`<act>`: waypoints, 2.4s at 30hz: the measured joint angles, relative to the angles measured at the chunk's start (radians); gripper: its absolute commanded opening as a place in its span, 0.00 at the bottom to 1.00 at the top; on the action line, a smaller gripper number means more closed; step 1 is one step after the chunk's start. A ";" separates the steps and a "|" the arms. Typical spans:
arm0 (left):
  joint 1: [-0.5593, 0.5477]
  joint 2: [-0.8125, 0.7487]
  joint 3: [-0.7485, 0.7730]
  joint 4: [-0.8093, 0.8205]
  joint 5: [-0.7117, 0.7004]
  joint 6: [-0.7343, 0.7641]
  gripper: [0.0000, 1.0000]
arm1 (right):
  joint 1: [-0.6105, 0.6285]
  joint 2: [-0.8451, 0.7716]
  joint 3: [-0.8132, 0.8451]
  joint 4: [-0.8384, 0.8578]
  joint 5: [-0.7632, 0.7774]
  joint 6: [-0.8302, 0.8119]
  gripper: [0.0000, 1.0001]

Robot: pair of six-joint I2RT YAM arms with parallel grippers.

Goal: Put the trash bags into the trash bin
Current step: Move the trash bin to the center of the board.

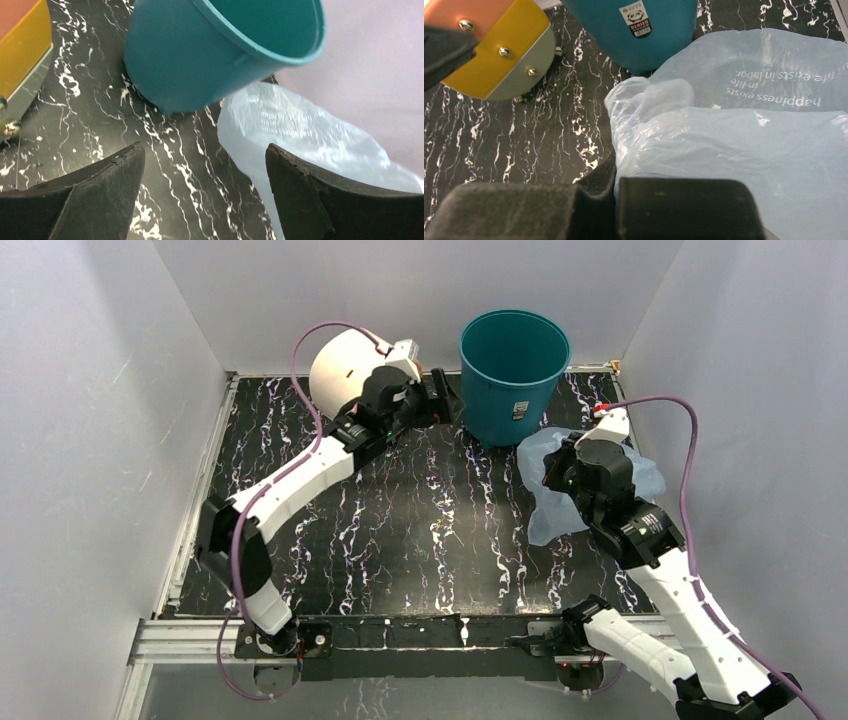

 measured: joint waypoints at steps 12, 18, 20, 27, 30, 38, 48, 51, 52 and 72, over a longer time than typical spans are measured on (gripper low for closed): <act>0.042 0.303 0.337 0.034 -0.050 -0.077 0.89 | 0.000 -0.020 -0.005 -0.011 -0.033 0.019 0.02; 0.051 0.501 0.596 0.010 -0.057 -0.089 0.87 | 0.000 -0.019 -0.021 -0.007 -0.104 0.060 0.02; 0.051 0.576 0.691 -0.028 -0.055 -0.088 0.86 | 0.000 -0.014 -0.021 -0.006 -0.127 0.068 0.02; 0.051 0.654 0.766 -0.104 -0.076 -0.087 0.78 | 0.000 -0.013 -0.021 -0.007 -0.155 0.086 0.03; 0.051 0.644 0.759 -0.113 -0.085 -0.074 0.66 | 0.000 -0.014 -0.021 -0.007 -0.156 0.088 0.03; 0.052 0.542 0.623 -0.110 -0.111 -0.037 0.50 | 0.000 -0.014 -0.029 -0.002 -0.172 0.097 0.03; 0.058 0.348 0.328 -0.072 -0.150 -0.015 0.16 | 0.000 -0.018 -0.052 0.002 -0.166 0.116 0.03; 0.056 0.286 0.242 -0.059 -0.148 -0.010 0.08 | 0.000 -0.024 -0.053 0.004 -0.165 0.121 0.03; 0.056 0.265 0.213 -0.056 -0.145 -0.008 0.08 | 0.000 -0.025 -0.054 0.004 -0.165 0.123 0.03; 0.051 -0.346 -0.284 -0.212 -0.098 0.057 0.05 | 0.000 -0.006 -0.085 0.060 -0.179 0.148 0.03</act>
